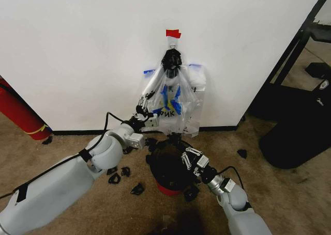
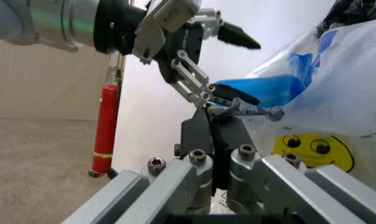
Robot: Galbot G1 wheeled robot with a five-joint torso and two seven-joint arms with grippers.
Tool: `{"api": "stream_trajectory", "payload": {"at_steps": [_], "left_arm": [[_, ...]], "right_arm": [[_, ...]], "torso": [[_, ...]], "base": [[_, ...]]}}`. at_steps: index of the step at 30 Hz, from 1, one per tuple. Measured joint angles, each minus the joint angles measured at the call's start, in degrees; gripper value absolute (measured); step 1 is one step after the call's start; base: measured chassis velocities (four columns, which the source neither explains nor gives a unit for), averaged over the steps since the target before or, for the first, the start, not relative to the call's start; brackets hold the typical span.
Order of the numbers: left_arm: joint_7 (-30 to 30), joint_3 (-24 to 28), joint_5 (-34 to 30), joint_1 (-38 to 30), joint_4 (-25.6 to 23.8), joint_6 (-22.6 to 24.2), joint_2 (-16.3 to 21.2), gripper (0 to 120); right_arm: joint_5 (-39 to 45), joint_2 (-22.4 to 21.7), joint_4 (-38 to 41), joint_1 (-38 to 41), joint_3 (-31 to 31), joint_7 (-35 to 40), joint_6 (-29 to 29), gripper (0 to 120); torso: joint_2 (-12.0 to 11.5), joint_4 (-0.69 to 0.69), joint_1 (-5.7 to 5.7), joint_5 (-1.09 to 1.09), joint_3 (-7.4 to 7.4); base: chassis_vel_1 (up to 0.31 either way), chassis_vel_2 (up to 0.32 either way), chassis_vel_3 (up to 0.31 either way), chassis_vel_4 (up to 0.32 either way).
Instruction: Pick up the garbage bag from the wall and place it over the trash bin.
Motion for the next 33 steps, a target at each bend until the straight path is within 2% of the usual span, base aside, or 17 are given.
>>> {"api": "stream_trajectory", "payload": {"at_steps": [3, 6, 9, 11, 14, 17, 22, 26, 28, 32, 33], "left_arm": [[-1.02, 0.07, -2.23, 0.28, 0.02, 0.13, -0.1, 67], [-1.13, -0.05, -2.71, 0.24, 0.39, 0.19, -0.14, 60], [-0.65, -0.26, -2.8, -0.24, 0.56, 0.18, 0.25, 45], [-0.3, -0.29, -2.8, -0.35, 0.51, 0.19, 0.43, 44], [3.2, -0.28, -2.38, -1.2, -0.09, 0.45, 1.45, 29], [6.5, 0.06, -1.71, -2.35, -0.27, 0.46, 1.97, 22], [11.92, 1.33, -1.09, -4.91, -0.46, 1.19, 2.63, 1], [12.46, 1.7, -1.68, -5.37, -0.45, 1.5, 2.67, 0], [10.75, 1.2, -3.86, -4.83, -0.51, 1.28, 2.39, 0], [5.23, -3.56, -17.31, -0.31, -0.84, -3.96, 1.11, 0], [5.23, -3.56, -17.31, -0.31, -0.84, -3.96, 1.11, 0]], "right_arm": [[-0.01, -0.16, 0.55, -0.17, -0.01, 0.01, 0.0, 0], [-0.01, -0.31, 0.86, -0.3, 0.01, 0.05, -0.01, 0], [-0.01, -0.5, 1.23, -0.59, 0.06, 0.08, -0.02, 0], [-0.01, -0.52, 1.27, -0.64, 0.06, 0.08, -0.02, 0], [0.0, -0.57, 1.51, -0.77, 0.06, 0.09, -0.02, 0], [0.0, -0.67, 1.68, -0.8, 0.07, 0.1, -0.03, 0], [0.0, -1.0, 2.05, -0.82, 0.09, 0.29, -0.07, 0], [0.02, -1.21, 2.36, -0.91, 0.13, 0.59, -0.09, 0], [0.15, -1.42, 2.49, -0.97, 0.17, 1.04, -0.09, 0], [0.73, -2.09, 2.01, -0.99, 0.38, 3.27, 0.48, 0], [0.73, -2.09, 2.01, -0.99, 0.38, 3.27, 0.48, 0]], "torso": [[0.0, 0.0, 0.0, 0.0, 0.0], [0.0, 0.0, 0.0, 0.0, 0.0], [0.0, 0.0, 0.0, 0.0, 0.0], [0.01, 0.0, 0.0, 0.0, 0.0], [0.0, 0.0, 0.0, 0.0, 0.0], [0.0, 0.0, 0.0, 0.0, 0.0], [0.0, 0.0, 0.0, 0.0, 0.0], [0.0, 0.0, 0.0, 0.0, 0.01], [0.0, -0.01, 0.0, 0.0, 0.01], [0.01, 0.0, 0.0, 0.0, 0.01], [0.01, 0.0, 0.0, 0.0, 0.01]], "base": [[0.0, 0.0, 0.0, 0.0], [0.0, 0.0, 0.0, 0.0], [0.0, 0.0, 0.0, 0.0], [0.0, 0.0, 0.0, 0.0], [0.0, 0.0, 0.0, 0.0], [0.0, 0.0, 0.0, 0.0], [0.0, 0.0, 0.0, 0.0], [0.0, 0.0, 0.0, 0.0], [0.0, 0.0, 0.0, 0.0], [0.0, 0.0, 0.0, 0.0], [0.0, 0.0, 0.0, 0.0]]}}
